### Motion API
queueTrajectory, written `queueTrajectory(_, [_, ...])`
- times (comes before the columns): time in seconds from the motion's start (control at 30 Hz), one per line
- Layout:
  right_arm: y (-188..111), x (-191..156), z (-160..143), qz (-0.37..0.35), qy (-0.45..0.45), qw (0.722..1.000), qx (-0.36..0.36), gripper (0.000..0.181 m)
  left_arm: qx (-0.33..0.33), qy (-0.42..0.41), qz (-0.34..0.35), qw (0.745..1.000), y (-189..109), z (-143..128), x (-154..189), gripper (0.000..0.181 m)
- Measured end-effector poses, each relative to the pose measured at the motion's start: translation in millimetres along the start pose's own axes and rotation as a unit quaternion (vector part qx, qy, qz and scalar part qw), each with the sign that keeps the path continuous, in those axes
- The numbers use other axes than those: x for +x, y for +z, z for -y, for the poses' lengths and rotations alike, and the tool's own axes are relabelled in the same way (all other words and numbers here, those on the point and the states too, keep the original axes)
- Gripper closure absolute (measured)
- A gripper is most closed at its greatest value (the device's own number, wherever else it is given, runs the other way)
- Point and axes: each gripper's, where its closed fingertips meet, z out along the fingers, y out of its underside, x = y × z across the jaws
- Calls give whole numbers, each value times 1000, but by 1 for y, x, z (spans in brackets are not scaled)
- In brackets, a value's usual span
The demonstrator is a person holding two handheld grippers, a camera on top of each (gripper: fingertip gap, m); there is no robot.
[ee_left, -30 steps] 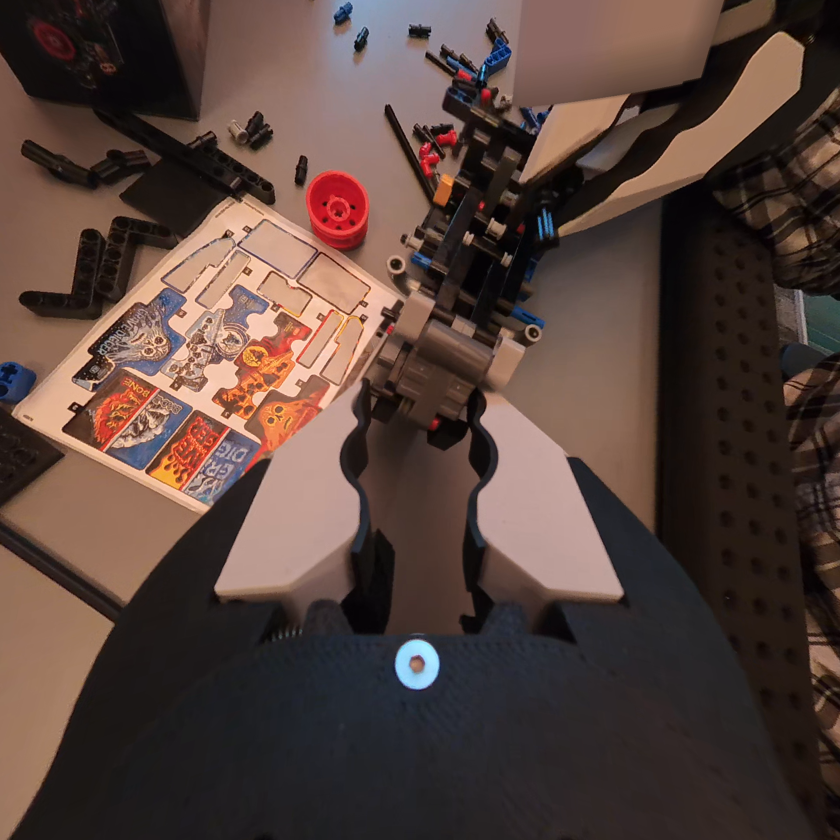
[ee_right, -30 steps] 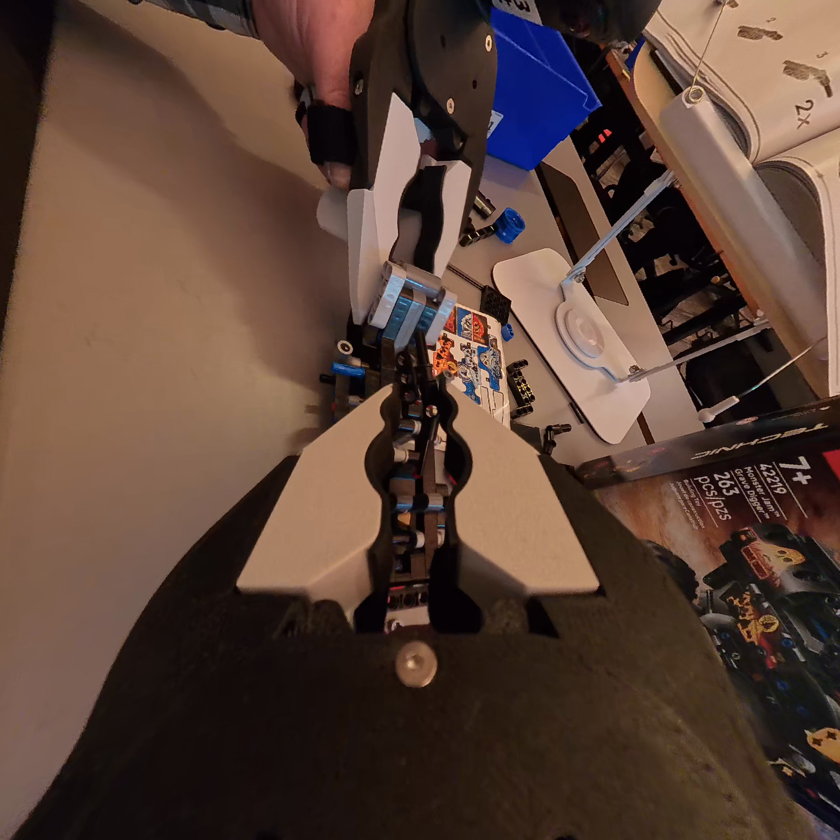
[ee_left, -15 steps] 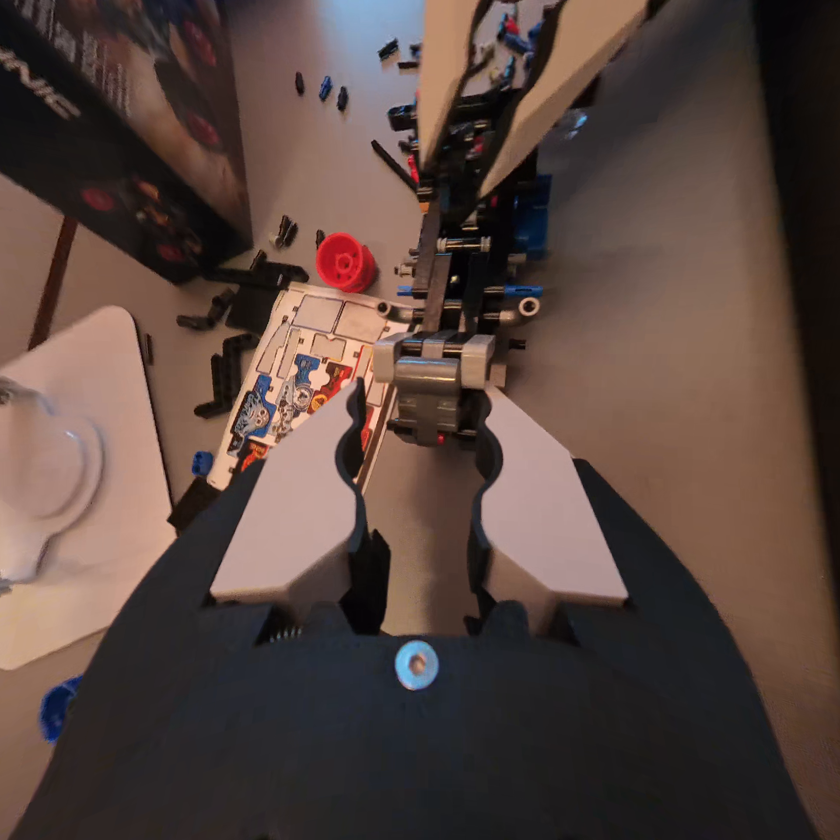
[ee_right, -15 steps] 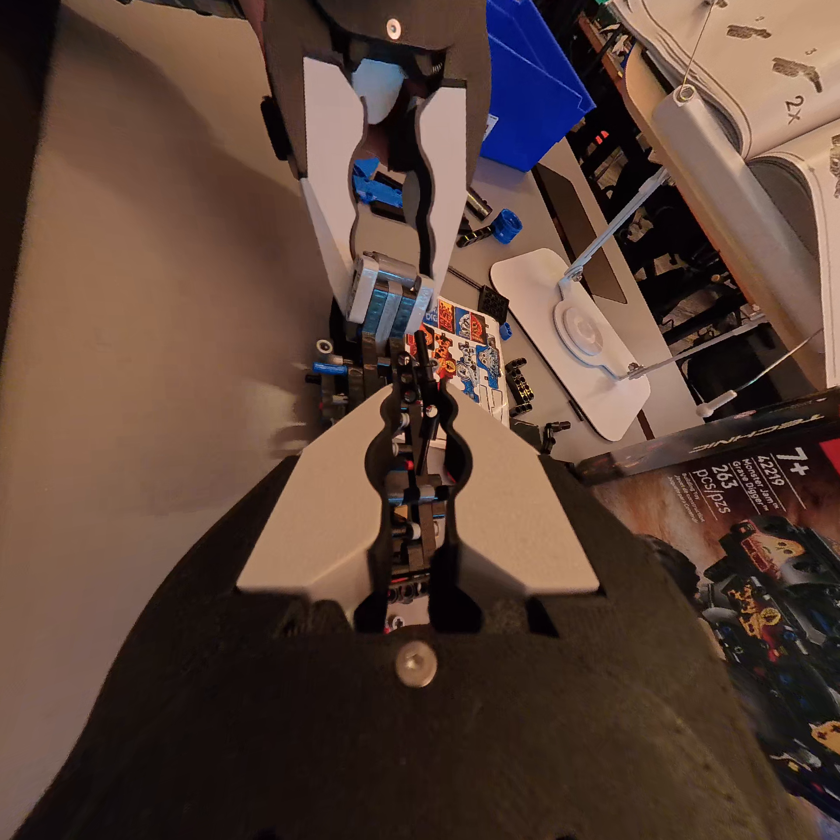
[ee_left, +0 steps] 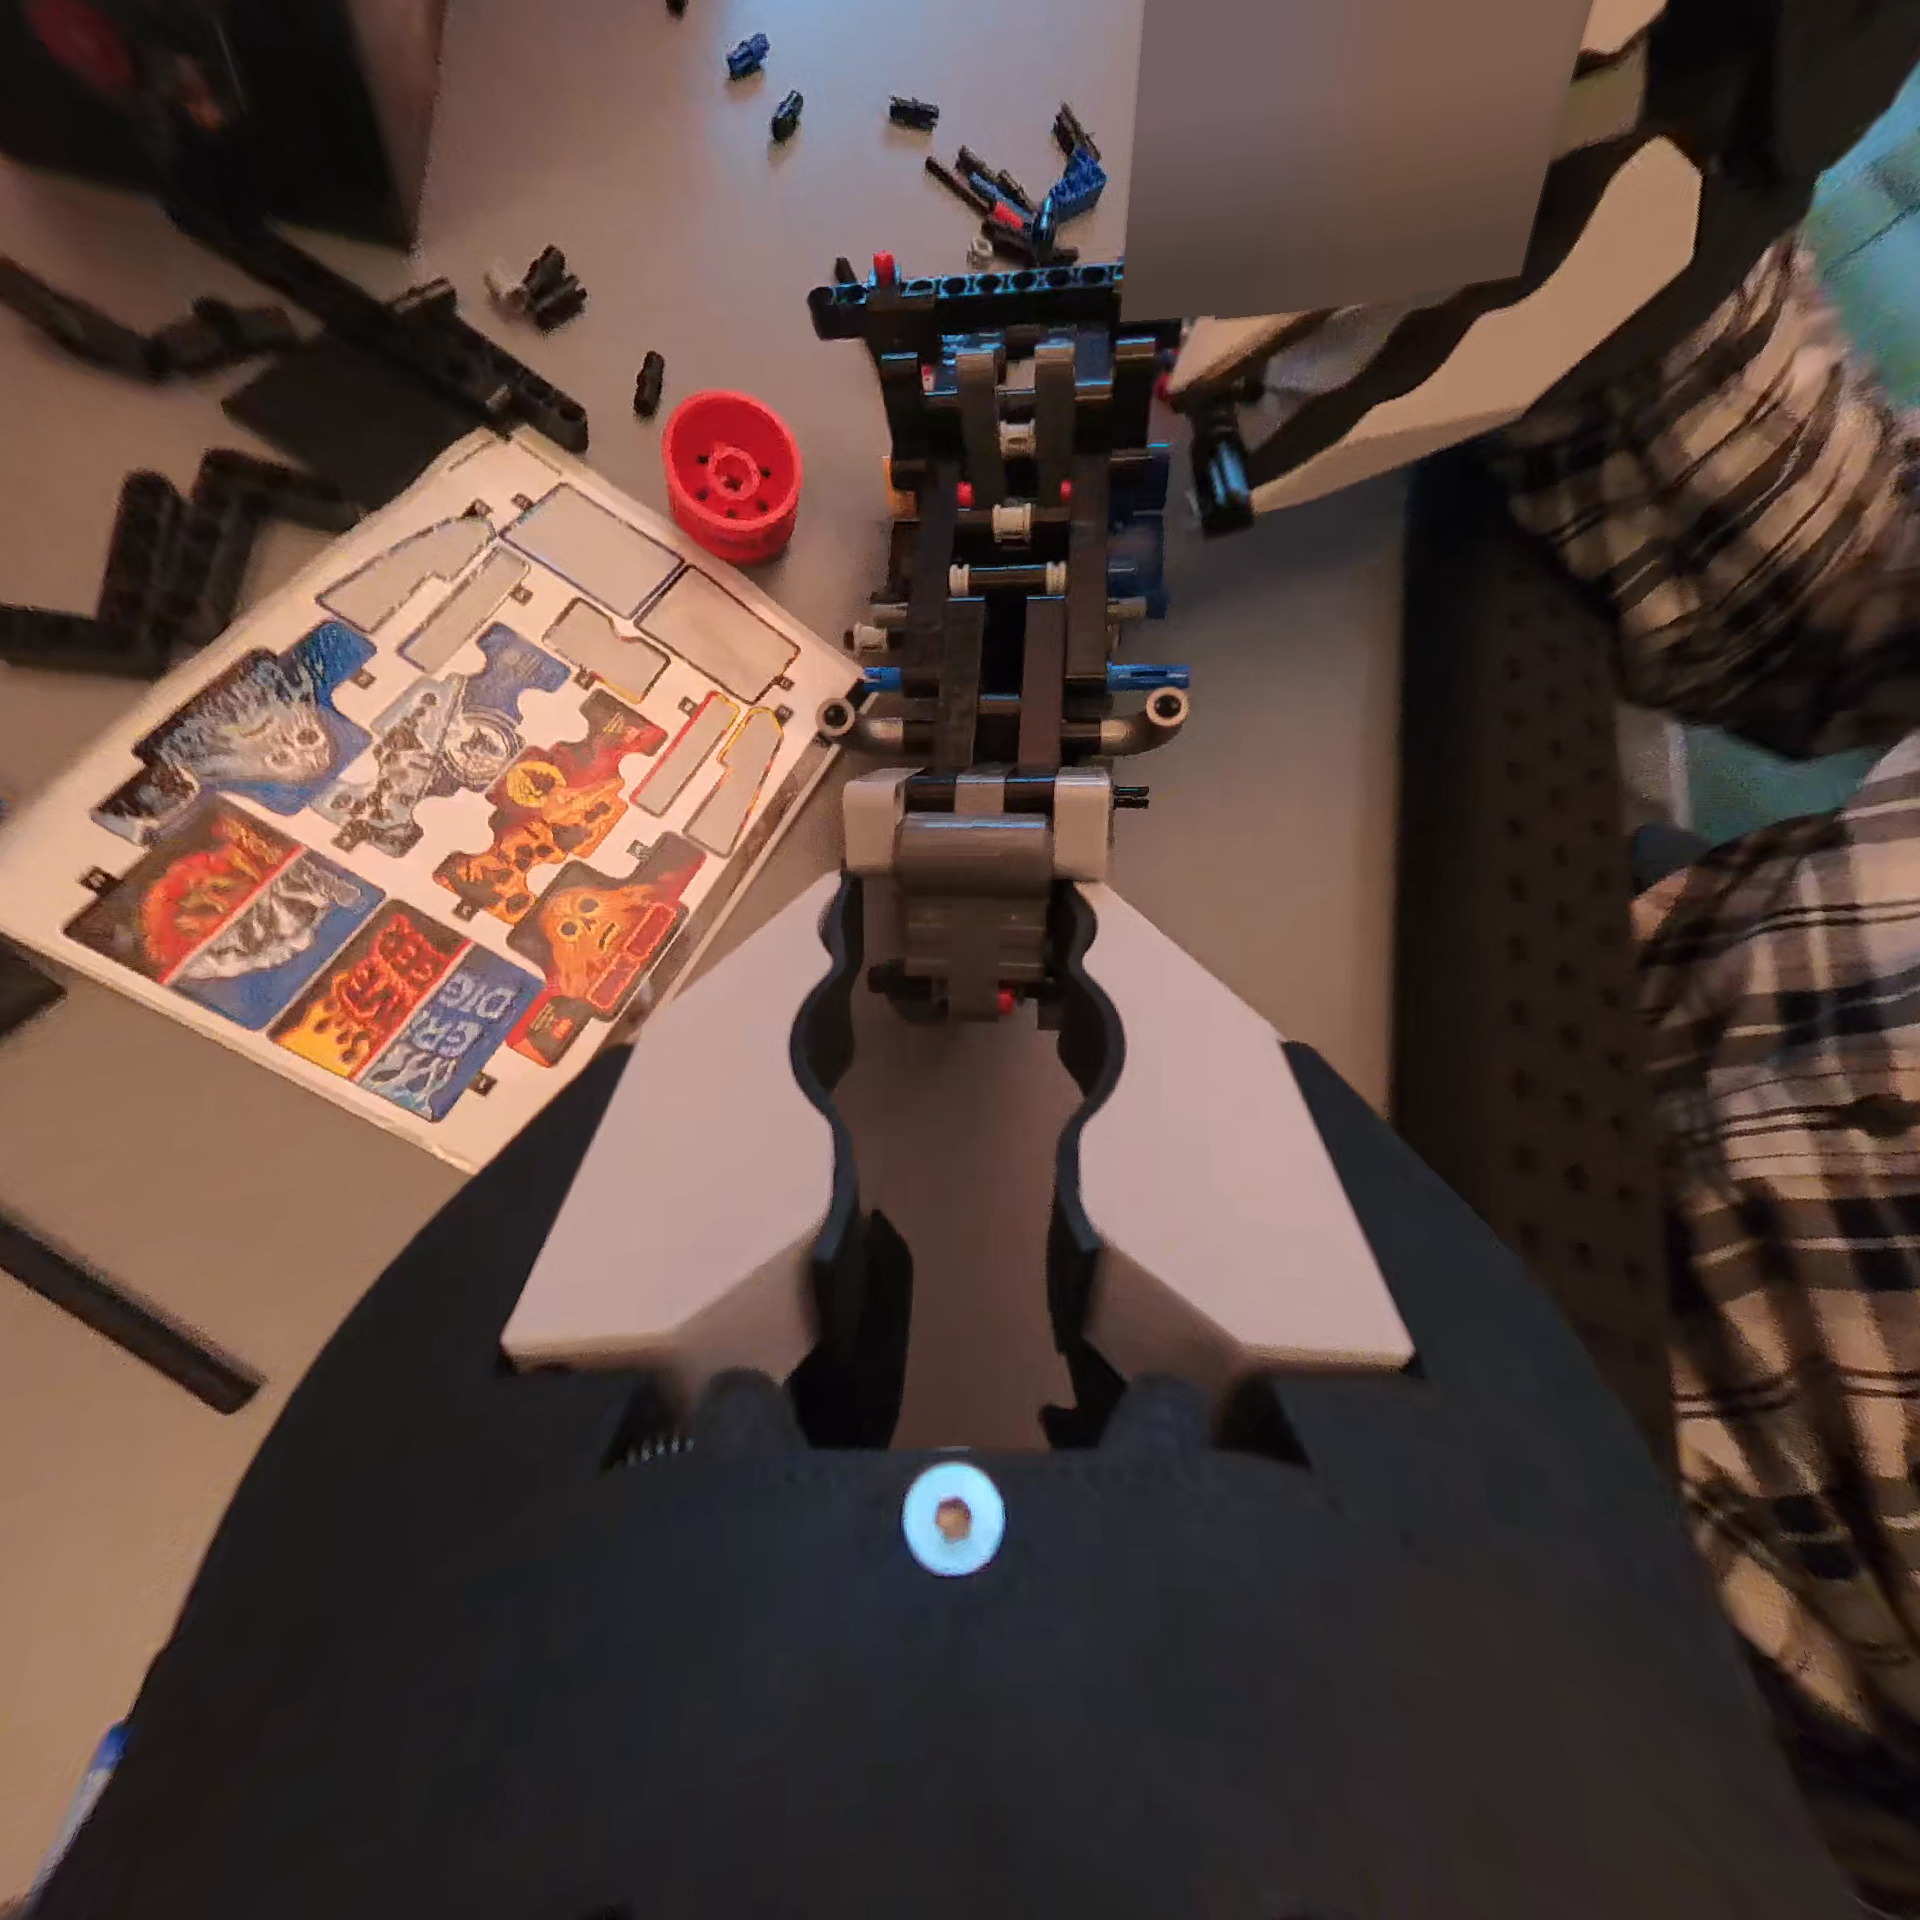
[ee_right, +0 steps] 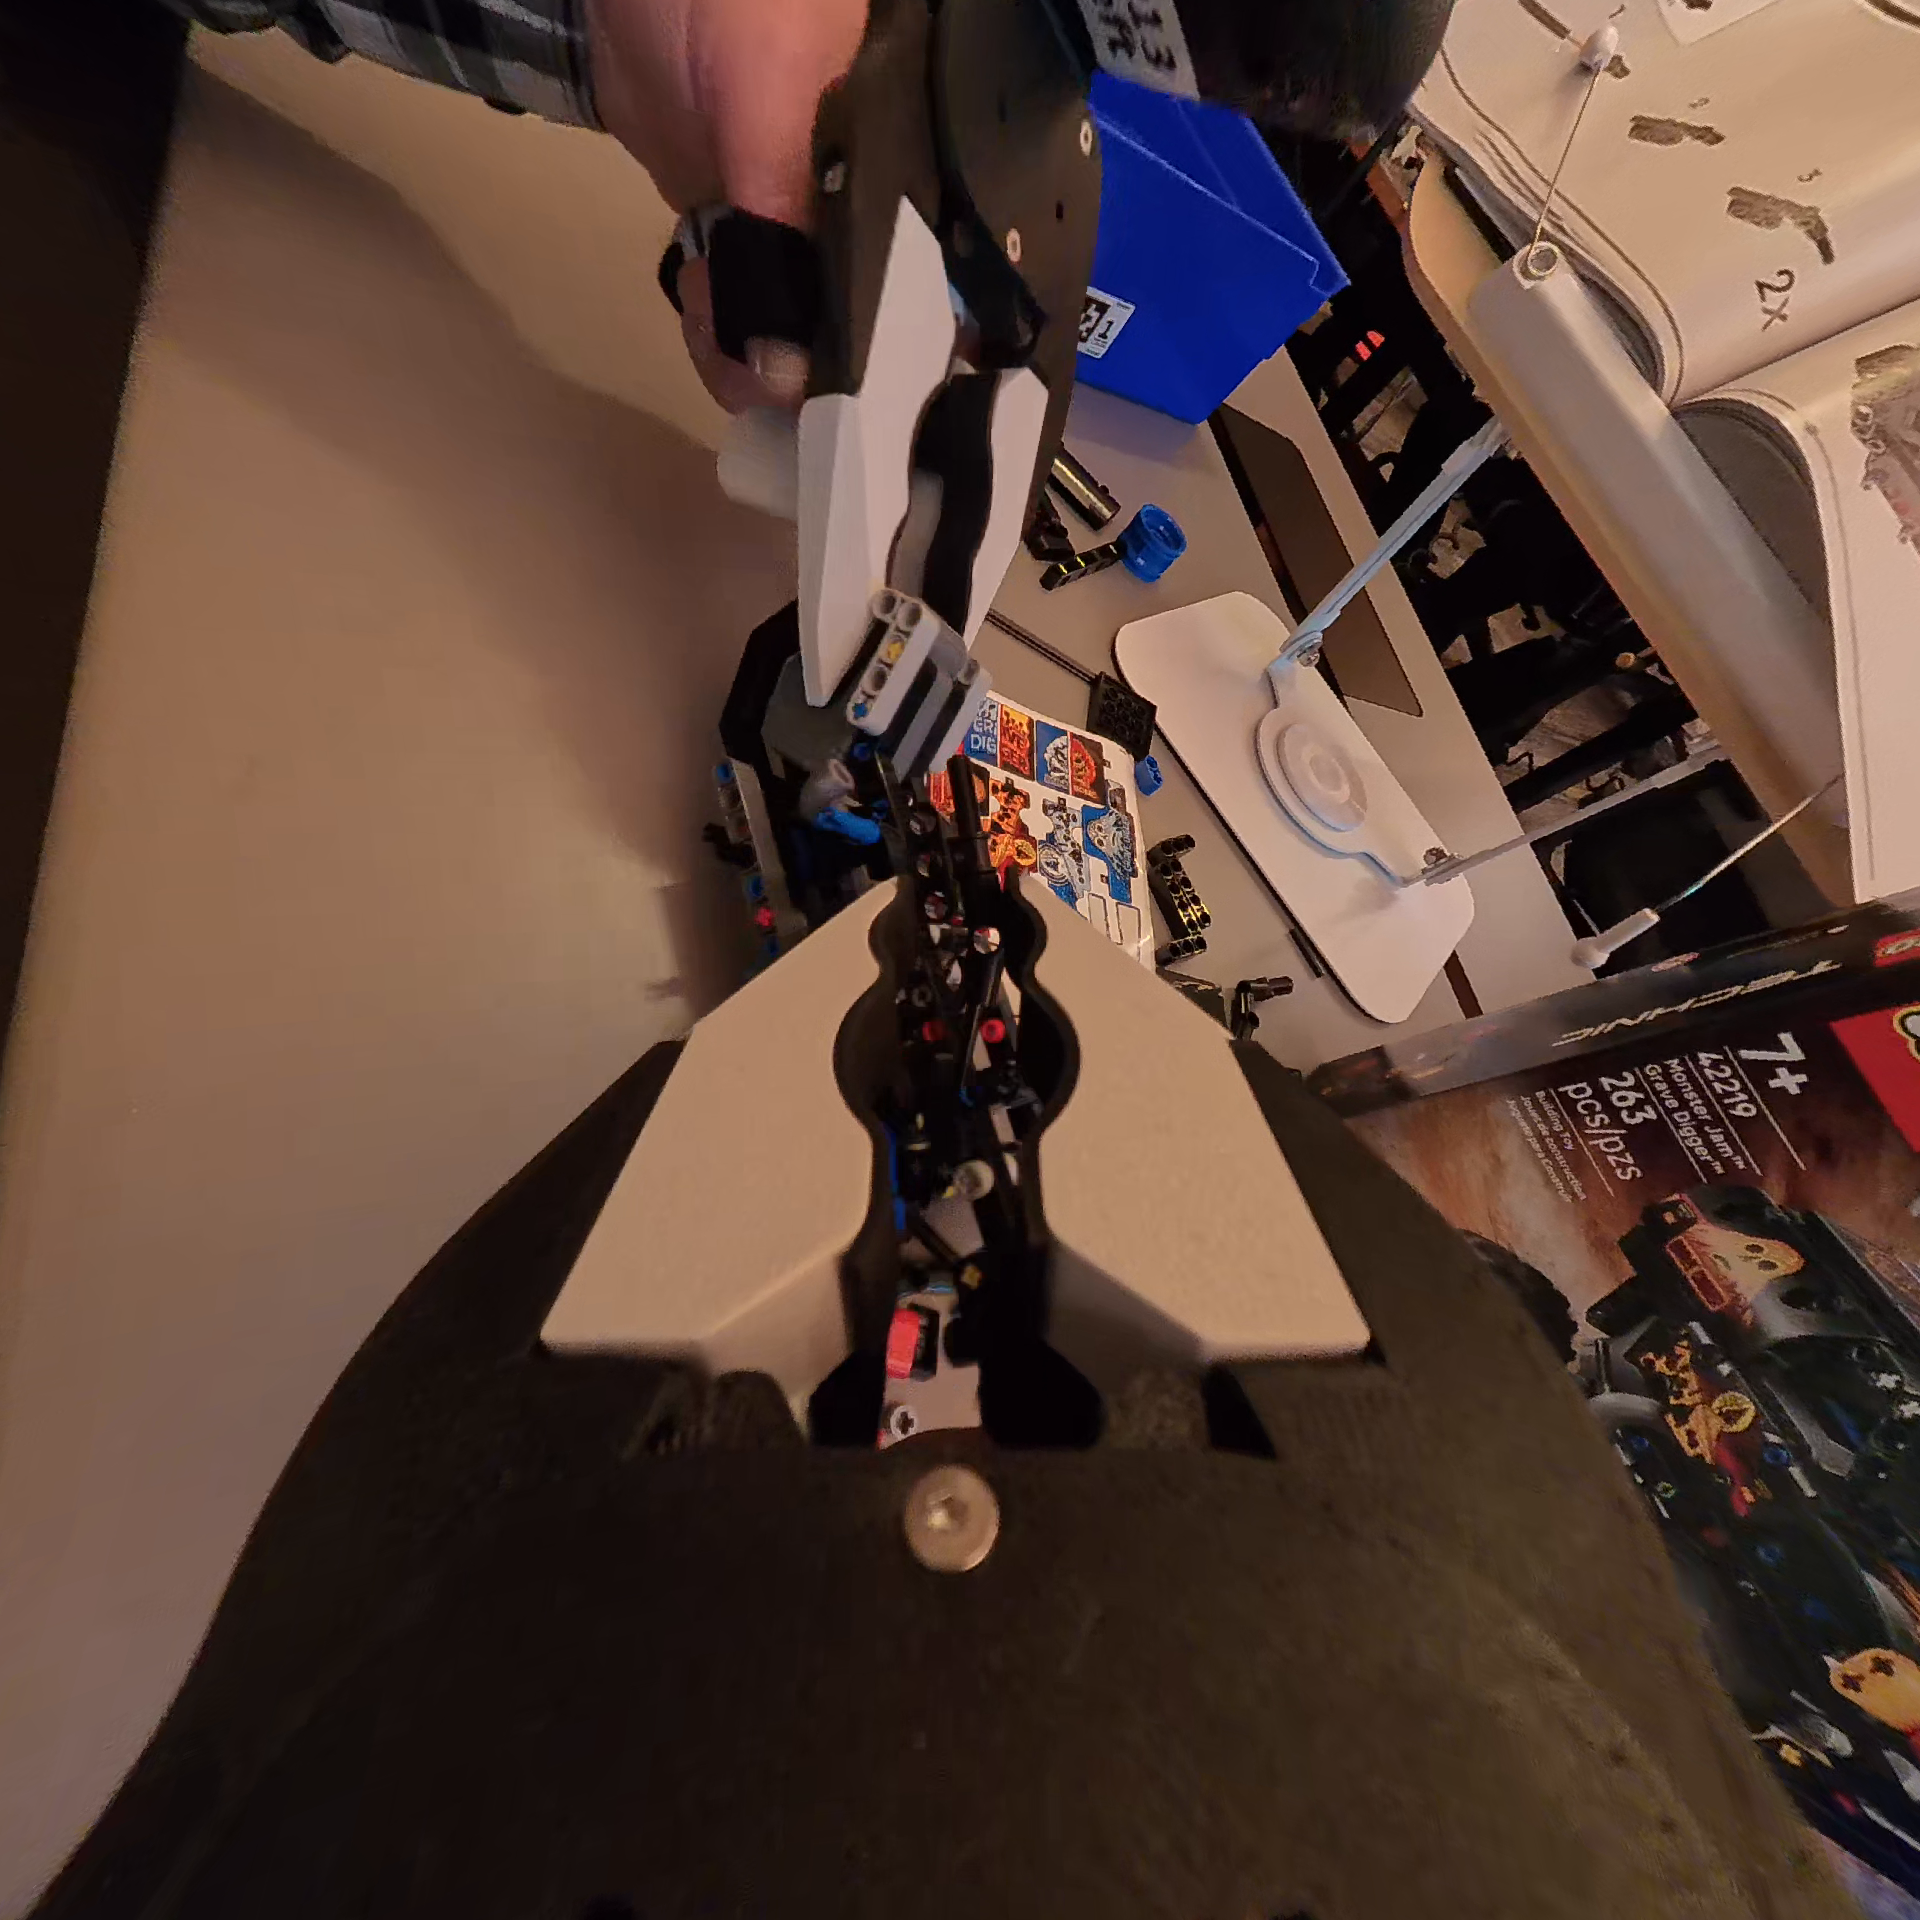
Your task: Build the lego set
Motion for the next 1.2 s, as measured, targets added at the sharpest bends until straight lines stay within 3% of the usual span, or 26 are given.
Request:
queueTrajectory(0.17, [4, -1, 2, 7, -16, 1000, -8, 167, 20, -50, -37, 998, 1, 3, -3, 156])
queueTrajectory(0.6, [18, 2, -9, 36, -90, 993, -72, 167, 30, -96, -73, 992, 3, 5, -10, 156])
queueTrajectory(0.9, [29, 9, -13, 68, -93, 989, -89, 167, 37, -100, -60, 992, 5, 6, -22, 151])
queueTrajectory(1.2, [35, 11, -19, 100, -97, 983, -120, 167, 42, -57, -4, 997, -1, 7, -32, 143])
